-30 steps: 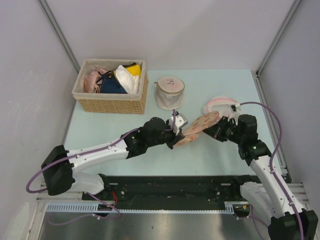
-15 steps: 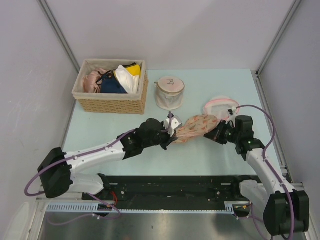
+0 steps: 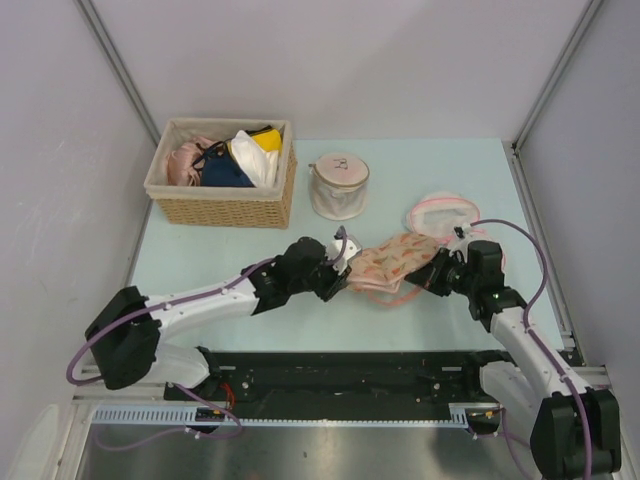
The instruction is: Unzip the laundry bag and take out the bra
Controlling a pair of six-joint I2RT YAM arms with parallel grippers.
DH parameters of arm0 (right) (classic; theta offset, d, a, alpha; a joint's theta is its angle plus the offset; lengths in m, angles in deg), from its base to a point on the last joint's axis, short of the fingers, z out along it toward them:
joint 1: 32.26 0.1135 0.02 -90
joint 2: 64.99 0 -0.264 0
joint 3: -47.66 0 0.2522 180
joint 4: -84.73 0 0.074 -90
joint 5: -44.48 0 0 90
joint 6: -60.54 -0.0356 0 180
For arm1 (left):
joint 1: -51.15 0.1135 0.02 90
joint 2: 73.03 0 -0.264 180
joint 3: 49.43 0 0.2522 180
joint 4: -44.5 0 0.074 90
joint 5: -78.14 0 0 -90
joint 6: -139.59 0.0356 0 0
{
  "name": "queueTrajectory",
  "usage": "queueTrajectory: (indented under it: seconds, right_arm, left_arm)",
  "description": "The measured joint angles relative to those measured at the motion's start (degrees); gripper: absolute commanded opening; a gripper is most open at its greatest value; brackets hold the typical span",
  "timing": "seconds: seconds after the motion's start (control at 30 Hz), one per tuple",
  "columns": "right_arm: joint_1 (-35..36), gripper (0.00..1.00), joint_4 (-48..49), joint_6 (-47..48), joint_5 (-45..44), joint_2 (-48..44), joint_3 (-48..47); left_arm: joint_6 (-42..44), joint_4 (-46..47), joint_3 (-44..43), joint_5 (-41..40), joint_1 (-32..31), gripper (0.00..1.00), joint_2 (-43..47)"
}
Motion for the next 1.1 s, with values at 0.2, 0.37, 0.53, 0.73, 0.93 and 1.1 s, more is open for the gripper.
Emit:
queueTrajectory:
  seconds: [0.2,0.37,0.53,0.73,0.93,1.1]
  right_arm:
    - [2.7,0.0,-0.1,-2.3,-3.3,-3.3,0.0]
    - [2.8,0.0,-0.2,-3.5,-4.8,-3.3,0.0]
    - [2.8,0.0,-0.3,-4.1,-5.1,-3.3,0.0]
    - [2.8,0.0,-0.3,-4.9,-5.3,-3.3,0.0]
    - [2.7,0.0,-0.9,-4.9,-5.3,-3.6,0.0]
    - [2.1,0.0,-1.6,-4.9,-5.3,-3.9,0.0]
  left_arm:
    - [1.0,-5.7,-7.4,3.2,0.8,0.89,-6.3]
    - [1.2,-5.7,-8.8,3.3,0.7,0.93,-5.7]
    - [1.3,-5.4,-11.8,1.2,-3.0,0.94,-6.0]
    - [0.4,-1.5,-15.3,-2.6,-8.4,0.93,-9.9]
    - [-1.1,1.0,-15.5,-3.5,-8.4,0.91,-15.1]
    - [-3.3,3.0,-15.5,-3.5,-8.5,0.91,-17.5]
